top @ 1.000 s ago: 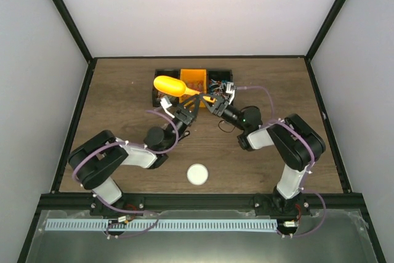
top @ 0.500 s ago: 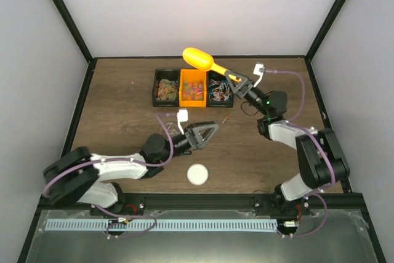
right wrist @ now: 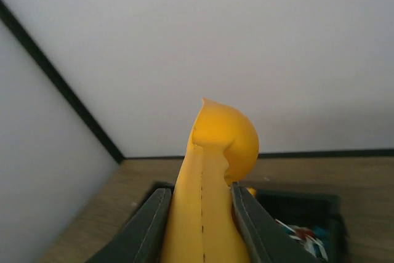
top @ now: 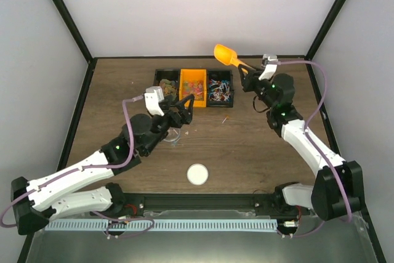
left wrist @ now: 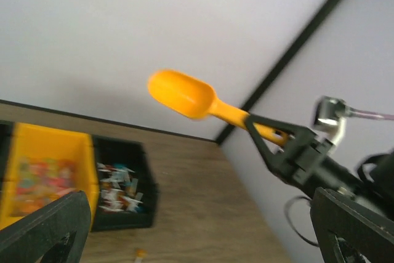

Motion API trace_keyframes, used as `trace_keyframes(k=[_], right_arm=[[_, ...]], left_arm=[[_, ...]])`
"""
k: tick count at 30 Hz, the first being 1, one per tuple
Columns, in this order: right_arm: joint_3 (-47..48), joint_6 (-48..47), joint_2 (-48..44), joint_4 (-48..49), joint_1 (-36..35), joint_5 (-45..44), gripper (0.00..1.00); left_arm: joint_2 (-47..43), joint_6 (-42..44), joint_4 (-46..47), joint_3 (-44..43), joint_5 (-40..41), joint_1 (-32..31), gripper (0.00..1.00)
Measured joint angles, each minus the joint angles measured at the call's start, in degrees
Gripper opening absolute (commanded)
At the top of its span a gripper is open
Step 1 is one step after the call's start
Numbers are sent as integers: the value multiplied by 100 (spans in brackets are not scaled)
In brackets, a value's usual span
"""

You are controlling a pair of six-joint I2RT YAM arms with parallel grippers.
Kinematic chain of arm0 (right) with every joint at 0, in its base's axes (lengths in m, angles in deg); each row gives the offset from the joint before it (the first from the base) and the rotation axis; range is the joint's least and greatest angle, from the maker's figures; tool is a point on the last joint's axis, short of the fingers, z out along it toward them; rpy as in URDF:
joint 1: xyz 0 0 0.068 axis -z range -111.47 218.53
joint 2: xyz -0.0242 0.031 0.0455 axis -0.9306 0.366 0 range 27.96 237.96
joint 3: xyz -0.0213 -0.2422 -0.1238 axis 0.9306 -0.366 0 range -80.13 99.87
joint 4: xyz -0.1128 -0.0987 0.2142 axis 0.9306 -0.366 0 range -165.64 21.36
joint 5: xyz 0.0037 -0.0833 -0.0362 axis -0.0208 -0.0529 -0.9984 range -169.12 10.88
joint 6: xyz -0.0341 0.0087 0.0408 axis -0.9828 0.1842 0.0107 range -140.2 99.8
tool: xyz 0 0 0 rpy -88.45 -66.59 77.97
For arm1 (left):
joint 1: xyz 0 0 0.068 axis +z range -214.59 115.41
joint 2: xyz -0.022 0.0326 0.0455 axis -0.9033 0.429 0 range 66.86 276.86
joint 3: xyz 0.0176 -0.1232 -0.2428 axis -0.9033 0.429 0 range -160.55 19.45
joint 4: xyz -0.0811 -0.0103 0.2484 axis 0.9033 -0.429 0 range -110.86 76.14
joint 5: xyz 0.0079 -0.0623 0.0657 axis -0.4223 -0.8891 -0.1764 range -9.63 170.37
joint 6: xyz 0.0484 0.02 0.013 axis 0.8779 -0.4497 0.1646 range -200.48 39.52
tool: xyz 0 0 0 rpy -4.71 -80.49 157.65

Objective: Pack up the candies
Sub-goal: Scoop the fake candies from the storage box.

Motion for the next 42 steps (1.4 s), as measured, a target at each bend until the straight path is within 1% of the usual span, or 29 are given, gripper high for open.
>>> trace_keyframes(k=[2, 5, 9, 13, 20, 25, 27, 38, 42], right_arm=[[-61, -205, 48, -181, -7, -271, 8], [-175, -531, 227, -225, -155, -752, 8], [-168, -1040, 702, -273, -592, -1539, 8], [-142, -1499, 1043, -365, -984, -2210, 6], [-142, -2240, 1342, -256, -1683, -3460, 6], [-44, -3045, 1919, -57, -2365, -4496, 5], [4, -3174, 2175, -72, -2527, -4675, 5], [424, -3928, 2778, -9, -2618, -5825, 5], [629, -4079, 3143, -22, -2627, -5941, 5]], left_arm=[[-46, 188, -245, -31, 466, 2, 99], [-20, 393, -157, 177, 931, 37, 98], [389, 496, -79, 295, 1207, 186, 98], [732, 566, 15, 431, 1351, 251, 98], [564, 581, 396, 1217, 1384, 544, 97], [461, 527, 557, 1311, 1329, 822, 97], [428, 498, 592, 1311, 1274, 894, 97], [365, 350, 603, 1329, 999, 1207, 97], [378, 289, 601, 1331, 911, 1279, 97]])
